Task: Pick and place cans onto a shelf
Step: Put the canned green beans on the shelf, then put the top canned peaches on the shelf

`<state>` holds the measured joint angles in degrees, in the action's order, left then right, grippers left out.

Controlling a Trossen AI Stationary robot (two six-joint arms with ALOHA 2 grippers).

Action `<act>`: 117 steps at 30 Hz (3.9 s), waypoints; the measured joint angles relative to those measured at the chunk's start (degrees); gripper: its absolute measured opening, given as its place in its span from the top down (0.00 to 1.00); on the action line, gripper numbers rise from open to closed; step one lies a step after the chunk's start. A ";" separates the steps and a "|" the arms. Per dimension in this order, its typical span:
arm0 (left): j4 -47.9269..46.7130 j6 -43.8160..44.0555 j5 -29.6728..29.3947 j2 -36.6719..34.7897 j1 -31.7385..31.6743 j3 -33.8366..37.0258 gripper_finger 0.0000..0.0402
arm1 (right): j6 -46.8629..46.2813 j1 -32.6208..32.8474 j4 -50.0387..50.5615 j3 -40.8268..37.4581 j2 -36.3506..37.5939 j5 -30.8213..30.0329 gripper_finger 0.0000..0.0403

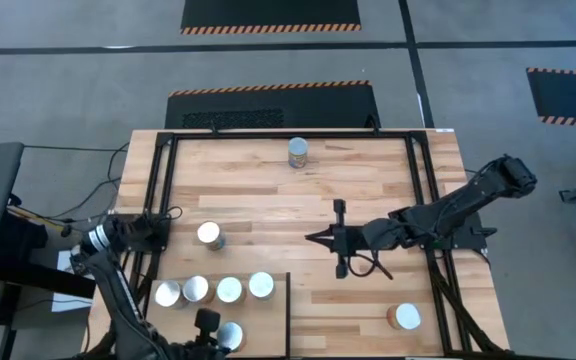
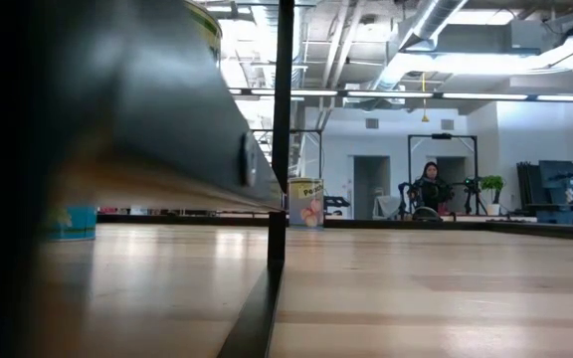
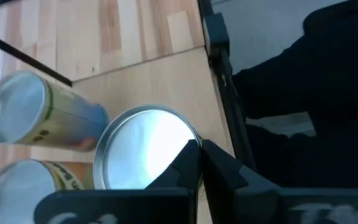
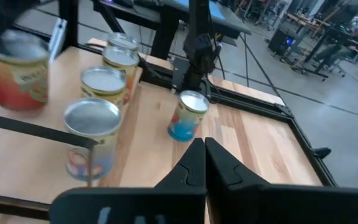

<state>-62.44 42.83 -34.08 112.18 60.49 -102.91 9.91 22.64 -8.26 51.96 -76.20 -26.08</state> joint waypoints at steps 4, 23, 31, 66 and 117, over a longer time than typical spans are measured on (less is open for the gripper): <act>-0.32 1.35 -0.82 2.05 0.02 0.00 1.00 | 0.01 1.75 -0.50 0.02 0.01 -2.26 0.98; -7.30 9.74 -2.36 2.80 -0.26 0.09 1.00 | 0.05 3.60 -0.39 0.02 0.00 -2.98 0.98; -7.55 9.42 -2.87 2.80 -0.98 0.09 1.00 | 0.03 3.60 -0.39 0.02 0.00 -2.98 0.98; -10.94 7.14 -0.71 2.83 -1.76 -2.52 0.93 | 0.04 3.87 -0.34 0.02 0.00 -2.95 0.98; 85.58 -48.92 30.68 -47.67 -39.78 70.66 1.00 | -2.69 -14.28 -11.86 -14.38 6.16 6.84 0.98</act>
<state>23.14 -6.09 -3.40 64.50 20.72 -32.25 7.21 8.36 -20.12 37.58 -70.04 -19.24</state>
